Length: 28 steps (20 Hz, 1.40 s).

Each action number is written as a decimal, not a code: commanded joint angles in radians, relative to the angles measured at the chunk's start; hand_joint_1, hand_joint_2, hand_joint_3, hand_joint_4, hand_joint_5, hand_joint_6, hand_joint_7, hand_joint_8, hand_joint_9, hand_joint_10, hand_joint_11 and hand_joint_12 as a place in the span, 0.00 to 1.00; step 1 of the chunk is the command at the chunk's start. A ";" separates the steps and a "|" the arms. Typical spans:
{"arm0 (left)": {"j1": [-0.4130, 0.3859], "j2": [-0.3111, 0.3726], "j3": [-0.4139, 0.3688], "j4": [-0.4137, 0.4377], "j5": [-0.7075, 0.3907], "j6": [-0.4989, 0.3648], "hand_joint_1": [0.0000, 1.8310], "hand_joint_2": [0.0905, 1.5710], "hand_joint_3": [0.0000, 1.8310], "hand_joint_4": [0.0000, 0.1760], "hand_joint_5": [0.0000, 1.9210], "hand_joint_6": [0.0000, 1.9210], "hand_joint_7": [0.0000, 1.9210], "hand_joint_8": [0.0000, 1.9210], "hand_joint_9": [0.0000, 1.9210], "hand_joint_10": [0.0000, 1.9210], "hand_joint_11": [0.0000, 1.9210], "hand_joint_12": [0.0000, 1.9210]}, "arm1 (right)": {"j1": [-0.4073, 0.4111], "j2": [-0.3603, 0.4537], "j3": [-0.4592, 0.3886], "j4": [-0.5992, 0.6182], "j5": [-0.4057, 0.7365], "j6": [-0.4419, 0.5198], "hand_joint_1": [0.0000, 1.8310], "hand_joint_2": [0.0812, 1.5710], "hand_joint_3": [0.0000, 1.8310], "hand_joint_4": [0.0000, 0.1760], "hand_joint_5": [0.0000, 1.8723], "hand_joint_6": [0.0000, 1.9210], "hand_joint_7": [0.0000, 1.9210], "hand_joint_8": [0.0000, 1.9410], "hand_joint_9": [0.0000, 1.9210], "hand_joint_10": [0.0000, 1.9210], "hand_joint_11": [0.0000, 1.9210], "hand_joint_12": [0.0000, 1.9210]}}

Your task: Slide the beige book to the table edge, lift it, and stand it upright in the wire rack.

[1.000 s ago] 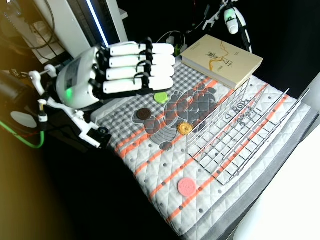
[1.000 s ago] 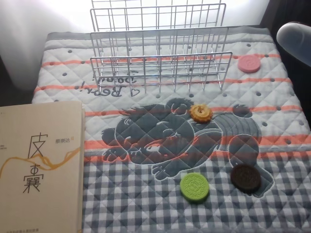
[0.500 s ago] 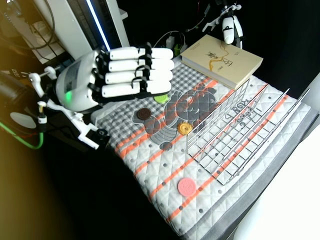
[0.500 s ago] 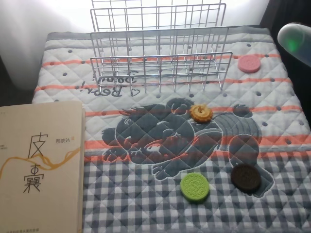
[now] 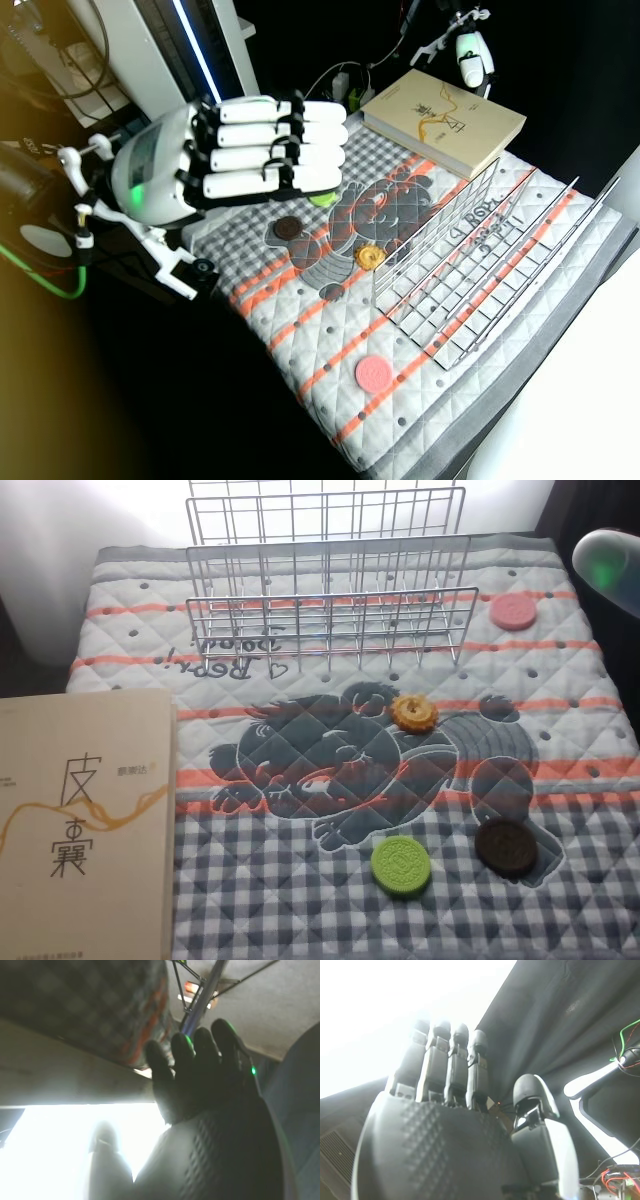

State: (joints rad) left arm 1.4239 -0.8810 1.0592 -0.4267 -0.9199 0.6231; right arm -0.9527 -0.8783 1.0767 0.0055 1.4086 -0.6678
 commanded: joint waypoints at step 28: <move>-0.025 -0.033 0.025 -0.097 -0.172 -0.028 0.62 0.73 0.00 0.00 0.46 0.59 0.35 0.99 0.42 1.00 0.45 1.00 | -0.011 0.000 -0.002 0.027 0.105 0.001 0.00 0.88 0.00 0.00 0.22 0.00 0.22 0.00 0.18 0.00 0.15 0.00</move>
State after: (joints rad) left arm 1.3994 -0.9146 1.0801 -0.4931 -0.9802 0.5961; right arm -0.9676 -0.8810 1.0767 0.0086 1.4002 -0.6678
